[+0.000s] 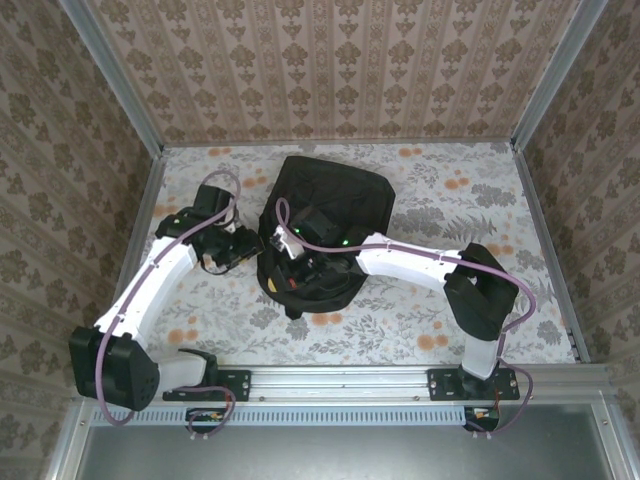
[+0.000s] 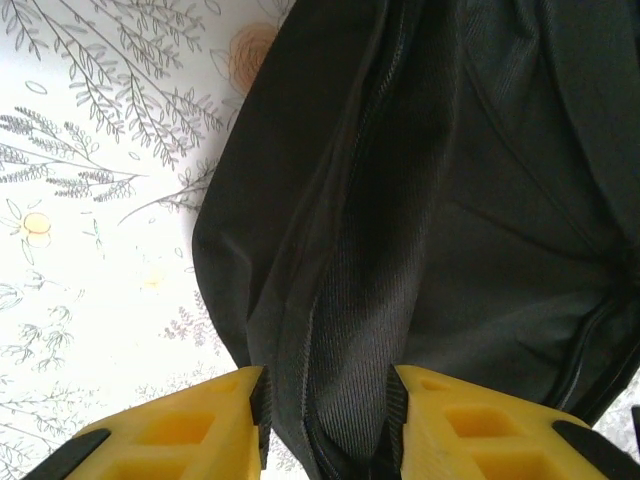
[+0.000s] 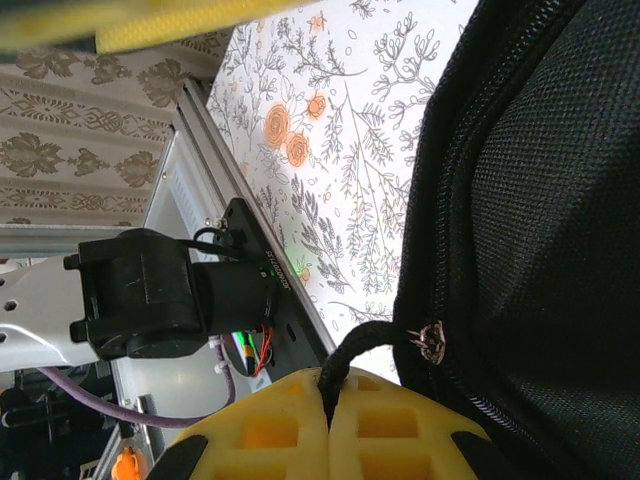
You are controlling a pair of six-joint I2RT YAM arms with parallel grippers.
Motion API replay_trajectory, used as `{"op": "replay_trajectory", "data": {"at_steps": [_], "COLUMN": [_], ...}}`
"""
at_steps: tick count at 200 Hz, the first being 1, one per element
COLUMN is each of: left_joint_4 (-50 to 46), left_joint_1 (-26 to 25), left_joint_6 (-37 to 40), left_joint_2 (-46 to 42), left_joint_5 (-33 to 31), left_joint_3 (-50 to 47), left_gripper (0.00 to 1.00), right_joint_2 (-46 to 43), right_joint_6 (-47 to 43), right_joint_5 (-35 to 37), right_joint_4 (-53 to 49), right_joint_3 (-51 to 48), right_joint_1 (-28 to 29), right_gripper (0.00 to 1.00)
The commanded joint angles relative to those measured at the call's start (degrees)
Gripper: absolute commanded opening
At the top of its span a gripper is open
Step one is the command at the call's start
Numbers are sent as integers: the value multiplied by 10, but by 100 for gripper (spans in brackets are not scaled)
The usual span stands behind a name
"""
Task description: Pack books, pencil case, and school supplies into a backpack
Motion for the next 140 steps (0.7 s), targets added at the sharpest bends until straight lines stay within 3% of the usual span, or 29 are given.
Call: {"op": "replay_trajectory", "data": {"at_steps": [1, 41, 122, 140], "left_joint_4": [-35, -33, 0, 13], "left_joint_1": [-20, -46, -49, -48], "left_joint_6": [-16, -17, -6, -5], "left_joint_2": [-4, 9, -2, 9], "left_joint_5": [-21, -44, -47, -46], "left_joint_3": [5, -10, -73, -71], "left_gripper": [37, 36, 34, 29], "right_joint_2": [3, -1, 3, 3], "right_joint_6": [3, 3, 10, 10], "right_joint_5": [-15, -18, -37, -42], "right_joint_4": [10, 13, 24, 21], "right_joint_3": [-7, -10, -16, -18], "right_joint_1": [-3, -4, -6, -5], "right_gripper": [0, 0, 0, 0]}}
